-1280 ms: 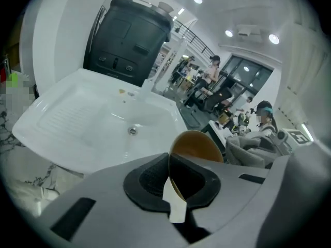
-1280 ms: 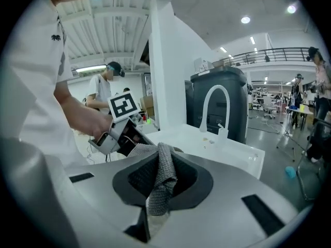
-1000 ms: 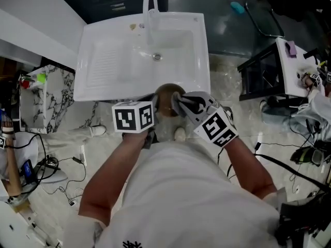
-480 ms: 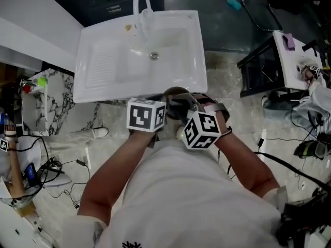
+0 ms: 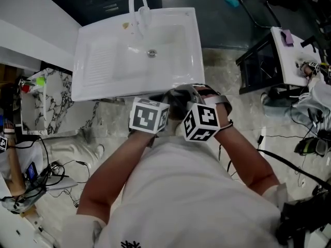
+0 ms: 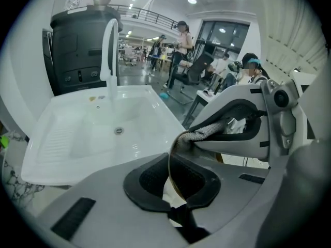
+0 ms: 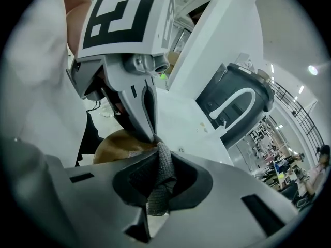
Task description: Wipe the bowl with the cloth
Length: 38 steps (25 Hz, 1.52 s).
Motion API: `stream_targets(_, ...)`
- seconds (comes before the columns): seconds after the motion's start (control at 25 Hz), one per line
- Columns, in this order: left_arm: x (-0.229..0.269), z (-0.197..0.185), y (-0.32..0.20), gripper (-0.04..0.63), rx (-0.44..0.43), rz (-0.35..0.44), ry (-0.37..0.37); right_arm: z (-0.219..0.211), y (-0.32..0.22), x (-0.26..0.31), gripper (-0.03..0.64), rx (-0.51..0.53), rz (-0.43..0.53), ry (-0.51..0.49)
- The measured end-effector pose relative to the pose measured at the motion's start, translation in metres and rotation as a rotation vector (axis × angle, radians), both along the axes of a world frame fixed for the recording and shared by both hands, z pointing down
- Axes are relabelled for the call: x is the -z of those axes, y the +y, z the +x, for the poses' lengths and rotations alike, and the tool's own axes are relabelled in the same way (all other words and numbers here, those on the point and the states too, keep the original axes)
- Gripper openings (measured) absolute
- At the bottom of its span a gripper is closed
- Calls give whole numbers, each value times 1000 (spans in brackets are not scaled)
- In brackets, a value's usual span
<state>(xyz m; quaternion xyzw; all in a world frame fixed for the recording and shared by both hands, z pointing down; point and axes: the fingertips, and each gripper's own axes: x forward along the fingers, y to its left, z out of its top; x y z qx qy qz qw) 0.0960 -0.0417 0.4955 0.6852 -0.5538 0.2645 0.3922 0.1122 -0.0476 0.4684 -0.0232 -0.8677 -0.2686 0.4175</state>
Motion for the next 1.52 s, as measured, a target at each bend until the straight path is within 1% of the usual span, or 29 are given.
stream_targets(0.08, 0, -3, 1, 20, 9, 3, -8, 5, -3, -3, 37, -1, 22, 23)
stream_targets(0.32, -1, -11, 1, 21, 34, 9, -38, 20, -5, -16, 37, 1, 50, 96)
stream_targets(0.56, 0, -7, -6, 21, 25, 30, -55, 37, 5, -29, 37, 1, 25, 149)
stream_targets(0.8, 9, -4, -15, 21, 19, 59, -51, 39, 19, -33, 37, 49, 22, 175)
stream_targets(0.96, 12, 3, -18, 21, 11, 68, -29, 33, 31, -32, 37, 99, 21, 167)
stream_targets(1.16, 15, 11, -18, 20, 2, 83, -16, 22, 39, -24, 37, 127, 20, 113)
stream_targets(1.36, 15, 13, -11, 20, 0, 86, -9, 11, 33, -10, 37, 105, 62, 56)
stream_targets(1.52, 17, 14, -9, 20, 4, 90, -14, 10, 22, -6, 37, 76, 114, 46)
